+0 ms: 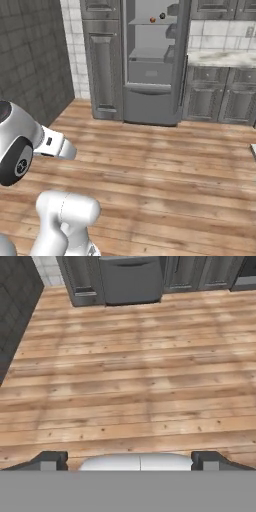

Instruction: Pick up the peach and apple from the fridge and place one fruit on each plate on the dining counter.

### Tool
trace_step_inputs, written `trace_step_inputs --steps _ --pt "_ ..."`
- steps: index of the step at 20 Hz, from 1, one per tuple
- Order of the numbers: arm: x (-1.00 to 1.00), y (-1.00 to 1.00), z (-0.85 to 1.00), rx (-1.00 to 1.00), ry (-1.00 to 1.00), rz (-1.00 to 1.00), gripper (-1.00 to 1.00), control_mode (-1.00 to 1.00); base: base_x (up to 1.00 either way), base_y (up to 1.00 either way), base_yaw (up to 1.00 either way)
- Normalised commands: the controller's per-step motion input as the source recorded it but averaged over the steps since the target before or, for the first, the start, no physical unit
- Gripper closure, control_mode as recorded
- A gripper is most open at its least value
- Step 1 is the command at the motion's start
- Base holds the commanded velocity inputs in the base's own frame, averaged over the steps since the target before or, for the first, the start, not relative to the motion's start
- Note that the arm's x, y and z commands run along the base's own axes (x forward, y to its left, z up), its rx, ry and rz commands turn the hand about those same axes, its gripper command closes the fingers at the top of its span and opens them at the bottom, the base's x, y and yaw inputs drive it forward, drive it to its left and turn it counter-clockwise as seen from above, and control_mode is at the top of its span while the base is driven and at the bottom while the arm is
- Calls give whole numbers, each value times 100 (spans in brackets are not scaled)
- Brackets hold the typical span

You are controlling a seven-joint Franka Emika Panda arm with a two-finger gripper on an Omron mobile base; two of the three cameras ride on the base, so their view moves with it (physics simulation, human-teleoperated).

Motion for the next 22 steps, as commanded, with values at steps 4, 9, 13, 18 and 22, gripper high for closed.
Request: trace_step_inputs --steps 4,9,13,18,22 --pt "0 0 0 0 0 0 -100 100 100 52 0" --pt "0 0 0 0 0 0 -100 100 97 21 0" --pt "0 0 0 0 0 0 -100 100 91 6 0" --pt "0 0 0 0 0 0 -100 100 94 4 0" --pt "0 0 0 0 0 0 -100 100 94 0 0"
